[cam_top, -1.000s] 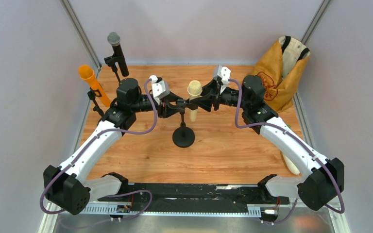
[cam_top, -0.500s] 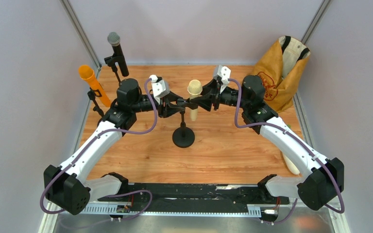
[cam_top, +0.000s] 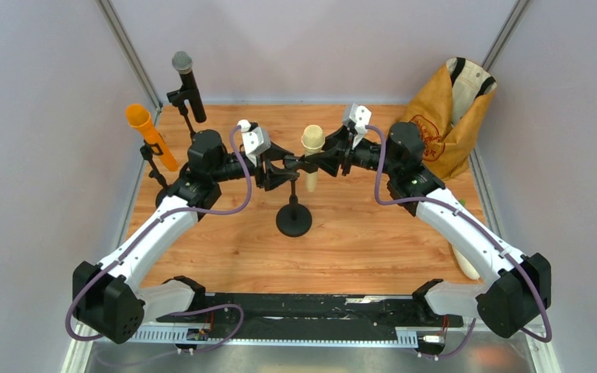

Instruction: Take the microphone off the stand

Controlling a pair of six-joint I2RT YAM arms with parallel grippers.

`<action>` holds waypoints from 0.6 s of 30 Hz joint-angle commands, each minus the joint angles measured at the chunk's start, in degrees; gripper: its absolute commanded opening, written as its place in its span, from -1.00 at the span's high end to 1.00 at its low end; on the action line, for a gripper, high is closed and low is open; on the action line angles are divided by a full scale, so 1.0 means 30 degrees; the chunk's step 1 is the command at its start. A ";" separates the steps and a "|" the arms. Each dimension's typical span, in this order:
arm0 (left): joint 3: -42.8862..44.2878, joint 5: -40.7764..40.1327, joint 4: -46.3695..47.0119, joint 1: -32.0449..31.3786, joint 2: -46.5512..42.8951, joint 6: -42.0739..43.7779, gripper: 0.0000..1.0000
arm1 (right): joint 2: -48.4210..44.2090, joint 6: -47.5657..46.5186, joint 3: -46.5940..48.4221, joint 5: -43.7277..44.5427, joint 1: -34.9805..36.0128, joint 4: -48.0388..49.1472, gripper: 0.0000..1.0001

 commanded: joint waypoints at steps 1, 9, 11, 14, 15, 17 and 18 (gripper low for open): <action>-0.0247 0.1522 0.0596 -0.0175 0.0098 -0.0227 -0.39 | -0.0667 0.0719 0.0054 0.0619 0.0068 0.1320 0.57; -0.0183 0.2464 0.0289 -0.0163 0.0008 0.0107 -0.50 | -0.0726 0.0957 -0.0026 -0.0445 0.0072 0.1380 0.57; -0.0144 0.2552 0.0249 -0.0179 -0.0035 0.0126 -0.50 | -0.0727 0.0953 -0.0056 -0.0665 0.0065 0.1401 0.57; -0.0111 0.2525 0.0199 -0.0179 -0.0028 0.0094 -0.32 | -0.0713 0.0968 -0.0089 -0.0837 0.0070 0.1441 0.57; -0.0107 0.2446 0.0200 -0.0165 -0.0027 0.0107 -0.26 | -0.0711 0.0964 -0.0088 -0.0845 0.0079 0.1424 0.57; -0.0105 0.2261 0.0212 -0.0178 -0.0025 0.0115 -0.07 | -0.0727 0.0969 -0.0121 -0.0820 0.0071 0.1442 0.57; -0.0112 0.2194 0.0207 -0.0165 -0.0025 0.0104 0.08 | -0.0727 0.0968 -0.0118 -0.0817 0.0061 0.1464 0.57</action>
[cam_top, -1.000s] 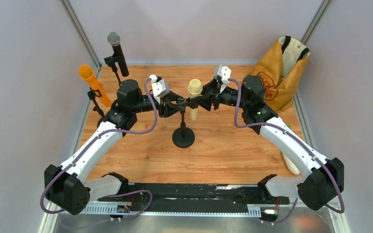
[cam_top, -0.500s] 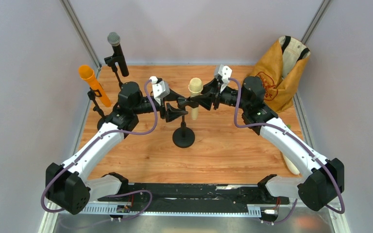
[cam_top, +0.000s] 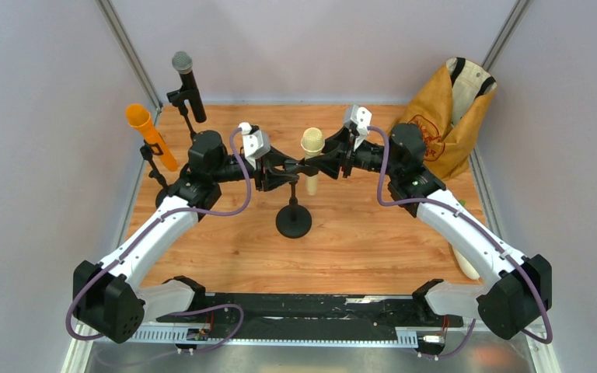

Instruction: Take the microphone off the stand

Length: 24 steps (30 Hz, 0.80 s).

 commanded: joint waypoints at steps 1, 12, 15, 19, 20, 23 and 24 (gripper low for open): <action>0.0110 0.0627 0.0064 -0.0177 -0.0076 0.0069 0.15 | -0.0607 0.0458 0.0090 -0.0081 0.0020 0.1179 0.57; -0.0019 -0.0251 0.0431 -0.0164 0.0019 -0.0248 0.82 | -0.0662 0.0414 -0.0035 0.0183 0.0034 0.1304 0.59; -0.0044 -0.0310 0.0479 -0.0186 0.0013 -0.0260 0.85 | -0.0670 0.0377 -0.0057 0.0212 0.0034 0.1284 0.60; -0.0080 -0.0356 0.0491 -0.0180 -0.0010 -0.0255 0.94 | -0.0744 0.0301 -0.0057 0.0357 0.0009 0.1297 0.60; -0.0078 -0.0382 0.0485 -0.0171 -0.0041 -0.0258 0.96 | -0.0846 0.0235 -0.0057 0.0458 0.0008 0.1304 0.61; -0.0103 -0.0414 0.0469 -0.0165 -0.0126 -0.0206 0.99 | -0.1027 0.0066 -0.0055 0.0798 -0.0008 0.1167 0.61; -0.0104 -0.0419 0.0471 -0.0175 -0.0136 -0.0204 1.00 | -0.1069 0.0048 -0.0064 0.0886 0.0005 0.1145 0.61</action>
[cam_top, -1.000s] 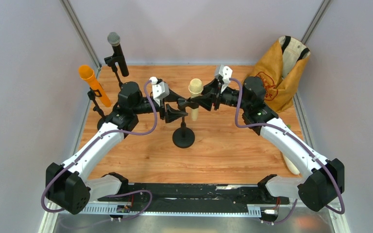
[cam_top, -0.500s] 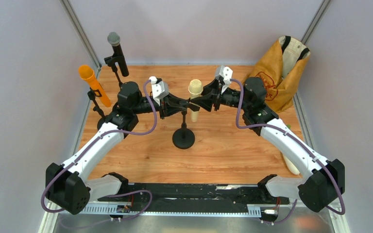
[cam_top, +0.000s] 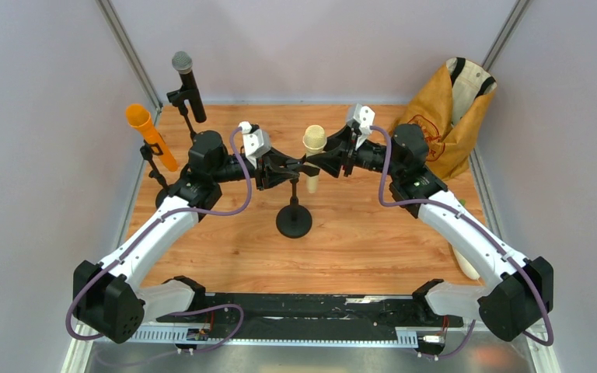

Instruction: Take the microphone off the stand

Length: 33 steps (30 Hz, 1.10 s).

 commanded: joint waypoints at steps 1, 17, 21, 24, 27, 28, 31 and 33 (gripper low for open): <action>-0.0106 0.0035 0.0276 -0.0109 -0.0143 0.0089 1.00 | -0.0926 -0.0019 0.0018 0.0584 -0.0009 0.0971 0.61; -0.0208 -0.0029 0.0294 -0.0120 -0.0390 0.0117 1.00 | -0.1524 -0.1380 -0.0040 0.2031 -0.0347 0.0486 0.65; -0.0281 -0.0044 0.0306 -0.0130 -0.0470 0.0162 1.00 | -0.1812 -0.1609 -0.0041 0.2555 -0.0614 0.0384 0.64; -0.0322 -0.0030 0.0334 -0.0126 -0.0521 0.0155 1.00 | -0.2015 -0.1723 -0.0055 0.2935 -0.0821 0.0368 0.65; -0.0354 -0.0055 0.0364 -0.0102 -0.0584 0.0149 1.00 | -0.2195 -0.1832 -0.0101 0.3516 -0.0949 0.0354 0.64; -0.0366 -0.0057 0.0379 -0.0101 -0.0586 0.0138 1.00 | -0.2260 -0.1883 -0.0101 0.3687 -0.0952 0.0354 0.65; -0.0370 -0.0050 0.0389 -0.0103 -0.0598 0.0085 1.00 | -0.2391 -0.2042 -0.0129 0.4208 -0.1053 0.0344 0.64; -0.0385 -0.0032 0.0400 -0.0127 -0.0604 0.0085 1.00 | -0.2411 -0.2082 -0.0158 0.4353 -0.1127 0.0380 0.65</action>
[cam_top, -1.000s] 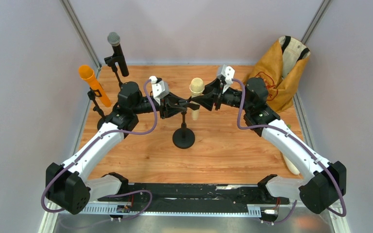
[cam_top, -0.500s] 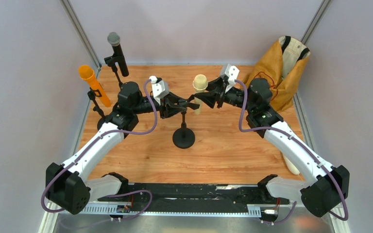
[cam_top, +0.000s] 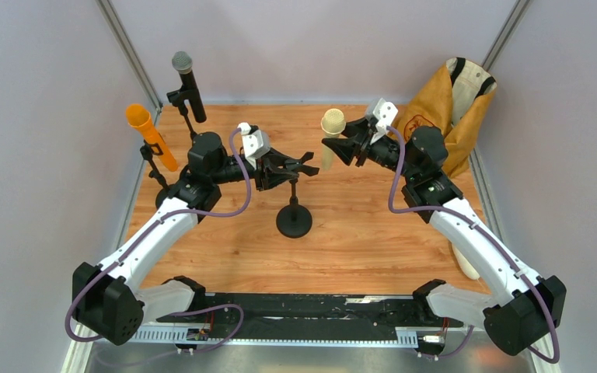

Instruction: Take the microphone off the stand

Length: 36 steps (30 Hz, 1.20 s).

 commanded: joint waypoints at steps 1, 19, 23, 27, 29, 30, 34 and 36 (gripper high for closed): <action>-0.0148 0.0269 0.0366 -0.0114 -0.0381 0.0083 1.00 | -0.0634 -0.0349 -0.0136 0.0887 -0.0184 0.0455 0.65; -0.0261 0.0328 0.0651 -0.0126 -0.0399 -0.0147 0.90 | -0.0480 -0.0488 -0.0244 0.1466 -0.0311 0.0558 0.66; -0.0287 0.0336 0.0686 -0.0104 -0.0399 -0.0218 0.66 | -0.0462 -0.0632 -0.0254 0.1906 -0.0306 0.0544 0.66; -0.0369 0.0433 0.0855 -0.0114 -0.0379 -0.0323 0.06 | -0.0376 -0.0671 -0.0233 0.2237 -0.0336 0.0539 0.66; -0.0403 0.0534 0.0911 -0.0124 -0.0386 -0.0365 -0.21 | -0.0344 -0.0672 -0.0234 0.2247 -0.0343 0.0542 0.66; -0.0421 0.0619 0.0934 -0.0129 -0.0396 -0.0357 -0.37 | -0.0343 -0.0671 -0.0226 0.2247 -0.0342 0.0543 0.66; -0.0487 0.0791 0.1007 -0.0110 -0.0402 -0.0420 -0.44 | -0.0343 -0.0690 -0.0234 0.2271 -0.0336 0.0543 0.66; -0.0495 0.0850 0.1055 -0.0102 -0.0400 -0.0436 -0.45 | -0.0336 -0.0675 -0.0234 0.2251 -0.0334 0.0529 0.66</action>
